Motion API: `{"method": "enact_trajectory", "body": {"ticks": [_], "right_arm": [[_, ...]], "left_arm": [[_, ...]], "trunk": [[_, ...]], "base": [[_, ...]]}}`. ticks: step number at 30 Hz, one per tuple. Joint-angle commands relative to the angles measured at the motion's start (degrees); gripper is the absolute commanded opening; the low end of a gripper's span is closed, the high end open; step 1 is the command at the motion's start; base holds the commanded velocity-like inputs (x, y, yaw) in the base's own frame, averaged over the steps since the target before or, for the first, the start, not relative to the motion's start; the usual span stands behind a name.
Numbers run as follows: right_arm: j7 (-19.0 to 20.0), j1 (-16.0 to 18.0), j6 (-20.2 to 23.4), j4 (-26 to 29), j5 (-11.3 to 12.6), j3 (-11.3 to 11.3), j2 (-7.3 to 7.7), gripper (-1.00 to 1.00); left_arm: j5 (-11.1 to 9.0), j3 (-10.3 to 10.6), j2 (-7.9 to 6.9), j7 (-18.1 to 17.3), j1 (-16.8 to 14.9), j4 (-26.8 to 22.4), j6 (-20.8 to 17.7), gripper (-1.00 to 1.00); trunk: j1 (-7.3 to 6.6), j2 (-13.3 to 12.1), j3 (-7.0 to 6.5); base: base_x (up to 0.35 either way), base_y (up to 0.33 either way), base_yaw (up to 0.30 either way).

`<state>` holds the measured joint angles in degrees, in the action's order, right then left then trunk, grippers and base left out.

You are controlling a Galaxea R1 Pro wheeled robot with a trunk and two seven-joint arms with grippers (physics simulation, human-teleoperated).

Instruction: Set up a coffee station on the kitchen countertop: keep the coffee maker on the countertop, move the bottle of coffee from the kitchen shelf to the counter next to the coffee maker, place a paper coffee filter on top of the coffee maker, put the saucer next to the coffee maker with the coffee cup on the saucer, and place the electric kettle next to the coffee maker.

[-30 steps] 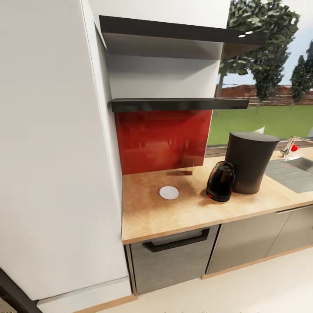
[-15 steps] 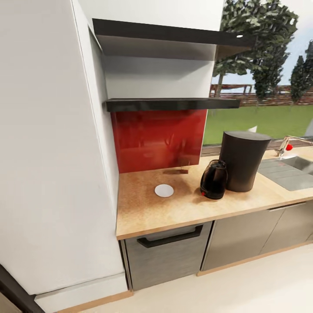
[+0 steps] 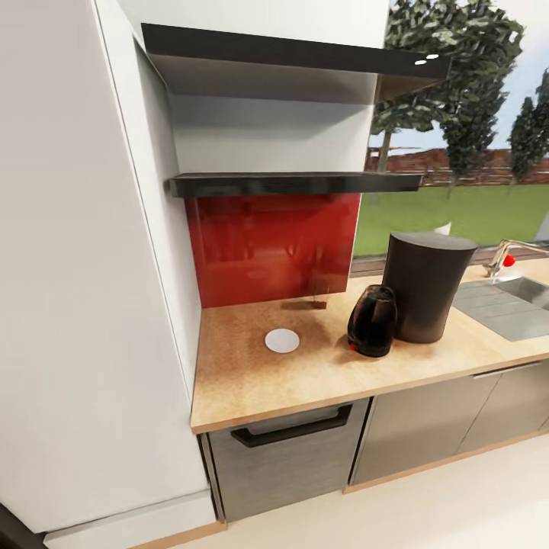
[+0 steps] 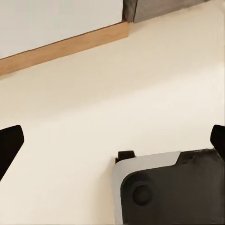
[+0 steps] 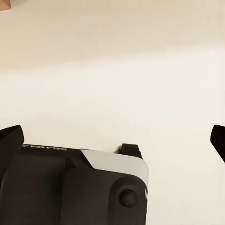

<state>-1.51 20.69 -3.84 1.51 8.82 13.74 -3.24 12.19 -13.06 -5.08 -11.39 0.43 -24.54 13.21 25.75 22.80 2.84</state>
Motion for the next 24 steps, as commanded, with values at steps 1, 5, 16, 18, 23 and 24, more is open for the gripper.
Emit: {"method": "enact_trajectory", "body": {"ticks": [1,5,16,18,23,24], "right_arm": [[-0.2,0.1,-0.2,-0.1,0.6,0.5,-0.02,1.0],[-0.2,0.1,-0.2,-0.1,0.6,0.5,-0.02,1.0],[-0.2,0.1,-0.2,-0.1,0.6,0.5,-0.02,1.0],[-0.2,0.1,-0.2,-0.1,0.6,0.5,-0.02,1.0],[-0.2,0.1,-0.2,-0.1,0.6,0.5,-0.02,1.0],[-0.2,0.1,-0.2,-0.1,0.6,0.5,-0.02,1.0]], "left_arm": [[0.9,-0.1,0.53,-0.4,0.0,-1.0,0.0,1.0],[3.8,4.0,3.33,-0.3,-0.7,-6.3,-0.5,1.0],[5.0,7.0,4.49,-0.2,-1.5,-7.2,-0.5,1.0],[5.0,7.0,4.53,-0.2,-1.5,-7.2,-0.5,1.0],[5.0,7.1,4.55,0.0,-1.6,-7.2,-0.5,1.0],[5.0,7.1,4.55,0.1,-1.6,-7.2,-0.5,1.0]], "trunk": [[0.04,0.1,0.12],[0.04,0.1,0.12],[0.04,0.1,0.12],[0.04,0.1,0.12],[0.04,0.1,0.12],[0.04,0.1,0.12]], "base": [[0.005,-0.002,0.0],[0.002,-0.001,0.0],[-0.133,-0.067,0.0],[-0.143,-0.223,0.0],[-0.036,-0.261,0.0],[-0.008,-0.272,0.0]]}}
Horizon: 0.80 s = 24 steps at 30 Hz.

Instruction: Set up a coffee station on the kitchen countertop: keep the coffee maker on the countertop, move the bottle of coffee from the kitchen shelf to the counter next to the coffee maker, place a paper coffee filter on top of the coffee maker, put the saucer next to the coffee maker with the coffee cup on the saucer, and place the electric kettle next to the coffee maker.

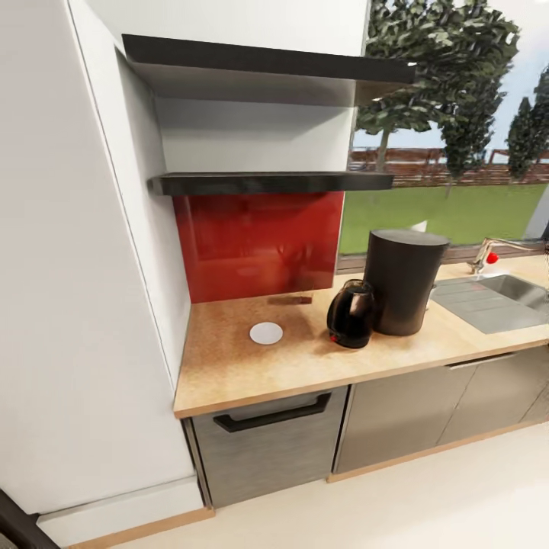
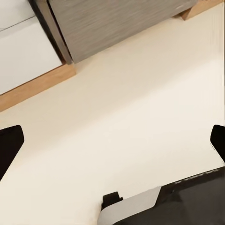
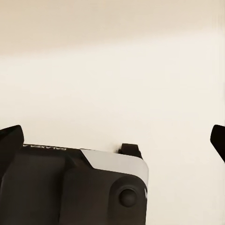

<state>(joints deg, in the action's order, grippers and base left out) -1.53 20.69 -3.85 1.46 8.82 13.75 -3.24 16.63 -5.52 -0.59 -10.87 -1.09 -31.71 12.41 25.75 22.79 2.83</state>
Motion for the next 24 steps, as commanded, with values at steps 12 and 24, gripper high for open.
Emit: {"method": "enact_trajectory", "body": {"ticks": [12,24], "right_arm": [[-0.1,0.1,-0.2,-0.1,0.6,0.5,-0.02,1.0],[-0.1,0.1,-0.2,-0.1,0.6,0.5,-0.02,1.0]], "left_arm": [[0.5,-0.6,0.01,-0.6,-0.1,0.0,0.2,1.0],[0.4,-0.5,-0.04,-0.8,0.0,-0.6,0.4,1.0]], "trunk": [[0.03,0.1,0.13],[0.03,0.1,0.13]], "base": [[-0.001,-0.247,0.0],[-0.141,-0.019,0.0]]}}
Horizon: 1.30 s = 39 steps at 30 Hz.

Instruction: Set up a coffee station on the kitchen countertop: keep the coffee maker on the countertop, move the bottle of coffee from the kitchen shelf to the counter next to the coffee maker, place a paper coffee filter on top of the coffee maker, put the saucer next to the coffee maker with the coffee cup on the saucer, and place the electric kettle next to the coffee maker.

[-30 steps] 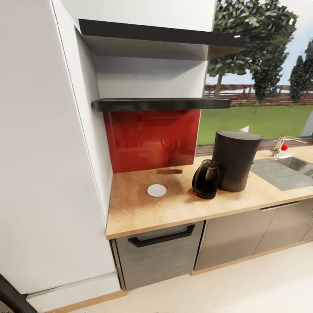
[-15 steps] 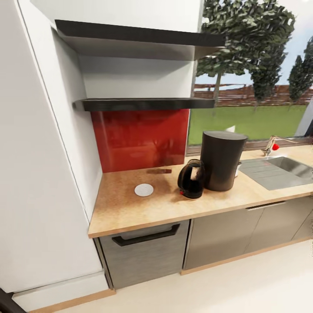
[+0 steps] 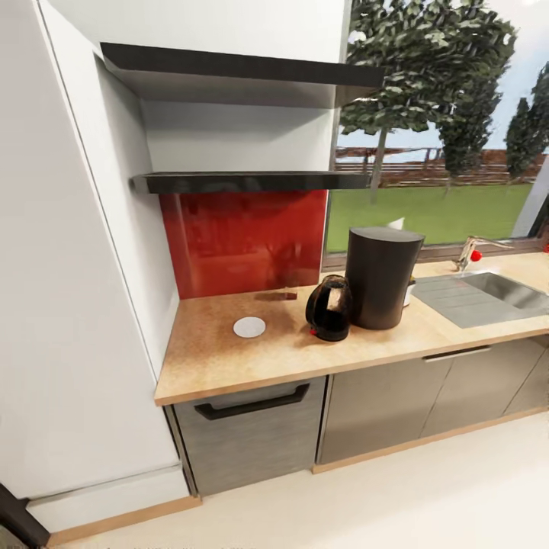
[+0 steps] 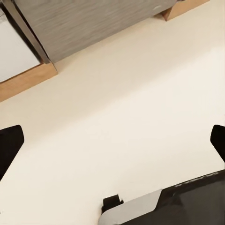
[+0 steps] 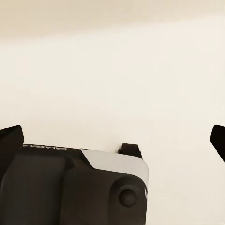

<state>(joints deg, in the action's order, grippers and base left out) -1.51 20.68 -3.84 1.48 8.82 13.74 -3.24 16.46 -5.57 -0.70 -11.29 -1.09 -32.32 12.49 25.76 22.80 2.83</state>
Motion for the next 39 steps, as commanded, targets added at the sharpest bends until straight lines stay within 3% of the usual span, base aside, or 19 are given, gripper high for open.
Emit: {"method": "enact_trajectory", "body": {"ticks": [1,6,9,15,22,27,29,32,34,35,36,37,39], "right_arm": [[-0.2,0.1,-0.2,-0.1,0.6,0.5,-0.02,1.0],[-0.2,0.1,-0.2,-0.1,0.6,0.5,-0.16,1.0],[-0.2,0.1,-0.2,-0.1,0.6,0.5,-0.12,1.0],[-0.2,0.1,-0.3,-0.1,0.6,0.5,-0.11,1.0],[-0.2,0.1,-0.3,-0.1,0.6,0.5,-0.1,1.0],[-0.2,0.1,-0.3,-0.1,0.6,0.6,-0.18,1.0],[-0.2,0.1,-0.3,-0.1,0.6,0.6,-0.23,1.0],[-0.2,0.1,-0.3,-0.1,0.6,0.6,-0.27,1.0],[-0.2,0.1,-0.3,-0.1,0.6,0.6,-0.28,1.0],[-0.2,0.1,-0.3,-0.1,0.6,0.6,-0.28,1.0],[-0.2,0.1,-0.3,-0.1,0.6,0.6,-0.28,1.0],[-0.2,0.1,-0.3,-0.1,0.6,0.6,-0.28,1.0],[-0.2,0.1,-0.3,-0.1,0.6,0.6,-0.28,1.0]], "left_arm": [[0.6,-0.4,0.1,-0.4,-0.1,-0.4,0.3,1.0],[0.6,0.0,0.8,-1.2,-1.4,-8.1,0.2,1.0],[0.6,1.1,0.81,-3.0,-2.7,-10.2,-0.4,1.0],[0.6,2.5,1.0,-8.8,-6.2,-15.1,-7.7,1.0],[0.4,6.4,1.42,-20.9,-9.3,-25.0,-20.4,1.0],[0.3,8.6,2.3,-34.0,-13.2,-34.0,-34.2,1.0],[0.2,8.7,2.71,-37.2,-14.8,-36.1,-37.8,1.0],[0.2,8.9,3.2,-42.6,-19.4,-39.2,-45.2,1.0],[0.1,8.9,3.36,-47.5,-25.7,-40.4,-52.6,1.0],[-0.3,8.7,3.33,-50.1,-30.5,-40.6,-57.5,1.0],[-0.5,8.6,3.31,-50.6,-31.6,-40.6,-58.6,1.0],[-2.0,8.5,3.28,-52.1,-36.1,-40.5,-63.2,1.0],[-4.3,8.5,3.26,-52.8,-41.3,-40.2,-67.7,1.0]], "trunk": [[0.03,0.1,0.13],[0.03,0.1,0.13],[0.03,0.1,0.13],[0.03,0.1,0.13],[0.03,0.1,0.13],[0.03,0.1,0.13],[0.03,0.1,0.13],[0.03,0.1,0.13],[0.03,0.1,0.13],[0.03,0.1,0.13],[0.03,0.1,0.13],[0.03,0.1,0.13],[0.03,0.1,0.13]], "base": [[-0.034,-0.001,0.0],[-0.007,0.0,0.0],[0.0,0.0,0.0],[0.0,0.0,0.0],[0.0,0.0,0.0],[0.0,0.0,0.0],[0.0,0.0,0.0],[0.0,0.0,0.0],[0.0,0.0,0.0],[0.0,0.0,0.0],[0.0,0.0,0.0],[0.0,0.0,0.0],[0.0,0.0,0.0]]}}
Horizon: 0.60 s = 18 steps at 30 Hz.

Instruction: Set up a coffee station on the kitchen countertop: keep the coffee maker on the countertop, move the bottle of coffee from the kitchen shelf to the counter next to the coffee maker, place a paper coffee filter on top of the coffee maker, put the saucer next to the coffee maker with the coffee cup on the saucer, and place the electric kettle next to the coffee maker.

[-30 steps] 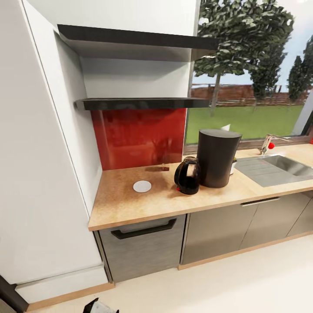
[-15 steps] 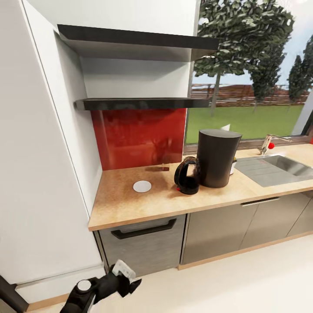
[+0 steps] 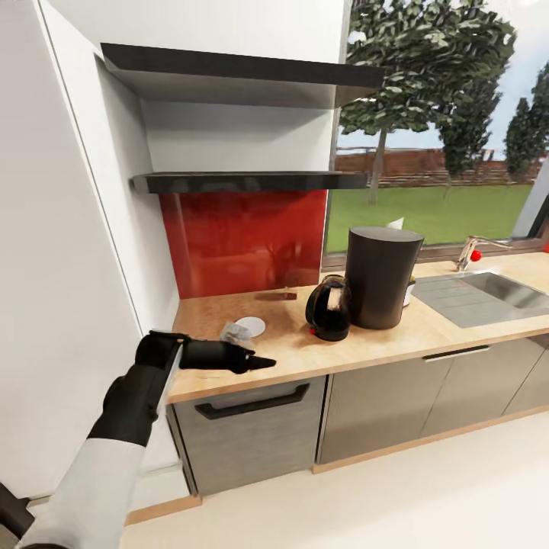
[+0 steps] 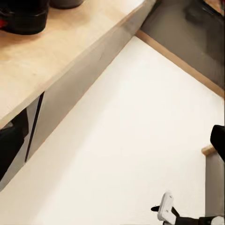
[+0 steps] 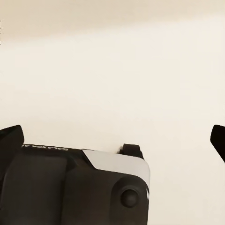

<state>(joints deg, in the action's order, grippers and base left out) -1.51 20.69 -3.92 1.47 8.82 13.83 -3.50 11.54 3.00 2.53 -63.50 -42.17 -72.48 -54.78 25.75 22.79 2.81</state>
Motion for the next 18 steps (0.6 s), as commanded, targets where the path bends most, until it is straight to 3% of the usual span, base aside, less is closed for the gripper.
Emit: {"method": "enact_trajectory", "body": {"ticks": [1,7,13,18], "right_arm": [[-0.2,0.1,-0.2,-0.1,0.6,0.5,-0.05,1.0],[-0.1,0.1,-0.2,-0.1,0.7,0.5,-0.17,1.0],[-0.1,0.1,-0.2,-0.1,0.7,0.5,-0.19,1.0],[-0.1,0.1,-0.2,0.0,0.7,0.5,-0.13,1.0]], "left_arm": [[0.0,-0.1,0.03,-0.7,-2.1,0.2,-1.4,1.0],[-1.0,-0.5,-0.48,-0.7,-12.1,4.9,-3.3,1.0],[-0.6,-3.6,-1.51,0.1,-22.1,15.5,-3.4,1.0],[-0.5,-4.3,-2.34,5.4,-29.4,25.4,-3.3,1.0]], "trunk": [[0.04,0.1,0.15],[0.04,0.1,0.15],[0.04,0.1,0.15],[0.04,0.1,0.15]], "base": [[0.0,0.0,0.0],[0.0,0.0,0.0],[0.0,0.0,0.0],[0.0,0.0,0.0]]}}
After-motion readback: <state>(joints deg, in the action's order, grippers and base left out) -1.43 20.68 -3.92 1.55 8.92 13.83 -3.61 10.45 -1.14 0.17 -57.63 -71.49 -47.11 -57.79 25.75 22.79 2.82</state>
